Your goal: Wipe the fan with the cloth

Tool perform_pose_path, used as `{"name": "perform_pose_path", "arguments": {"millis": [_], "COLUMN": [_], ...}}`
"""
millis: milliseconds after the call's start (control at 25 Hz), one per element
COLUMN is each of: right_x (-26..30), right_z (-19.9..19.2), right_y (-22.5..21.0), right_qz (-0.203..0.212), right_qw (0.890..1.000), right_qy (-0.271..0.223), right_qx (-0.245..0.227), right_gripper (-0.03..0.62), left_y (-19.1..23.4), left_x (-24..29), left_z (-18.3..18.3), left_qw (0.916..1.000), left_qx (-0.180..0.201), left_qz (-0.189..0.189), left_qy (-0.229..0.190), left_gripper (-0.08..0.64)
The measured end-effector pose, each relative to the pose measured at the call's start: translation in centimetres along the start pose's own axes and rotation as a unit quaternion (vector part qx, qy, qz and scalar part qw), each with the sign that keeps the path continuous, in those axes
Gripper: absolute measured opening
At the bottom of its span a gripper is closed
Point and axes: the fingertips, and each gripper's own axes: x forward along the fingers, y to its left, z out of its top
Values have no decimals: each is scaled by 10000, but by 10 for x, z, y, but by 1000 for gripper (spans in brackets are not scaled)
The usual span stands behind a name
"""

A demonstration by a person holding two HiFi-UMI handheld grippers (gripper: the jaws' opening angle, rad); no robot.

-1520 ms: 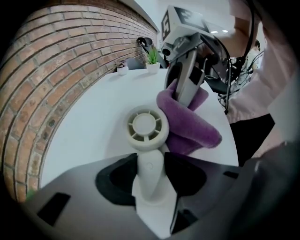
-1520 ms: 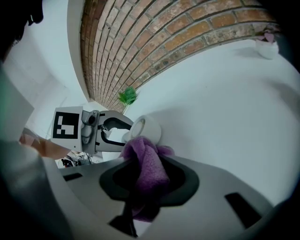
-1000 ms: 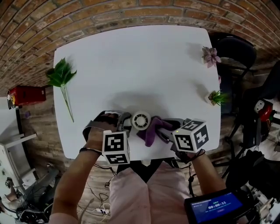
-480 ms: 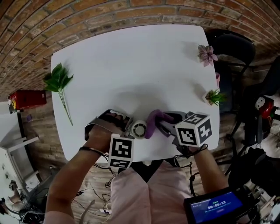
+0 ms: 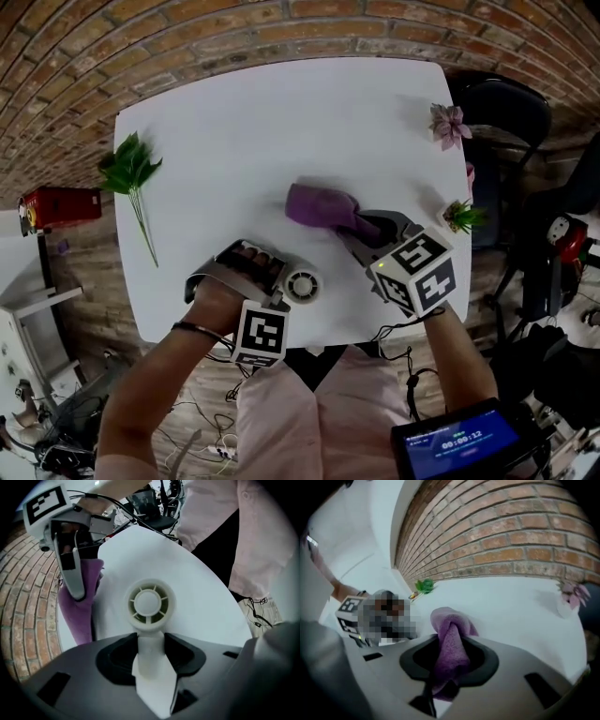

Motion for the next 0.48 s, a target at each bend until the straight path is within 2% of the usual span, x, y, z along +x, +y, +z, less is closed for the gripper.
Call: {"name": "perform_pose_path", "arguments": {"millis": [80, 120, 240, 360, 480], "right_x": [14, 20, 33, 35, 33], "right_z": [-7, -13, -31, -41, -44], "right_y": [17, 26, 53, 69, 77], "right_qz": [82, 170, 715, 1336, 1805], "right_qw": [9937, 9842, 9415, 8994, 8511], "right_qy": [401, 642, 1108, 1192, 1123], "right_qx": [-1047, -1639, -3101, -3988, -4800], "right_gripper": [97, 97, 97, 97, 95], "left_y": [0, 0, 0, 1, 3], "left_x": [0, 0, 0, -1, -2], "left_z": [0, 0, 1, 1, 0], "left_qw": [10000, 9999, 9998, 9996, 9994], "left_qx": [28, 43, 83, 134, 159], "left_qz": [67, 95, 155, 228, 296], "left_qy": [8, 8, 3, -12, -21], "left_gripper": [188, 189, 189, 189, 187]}}
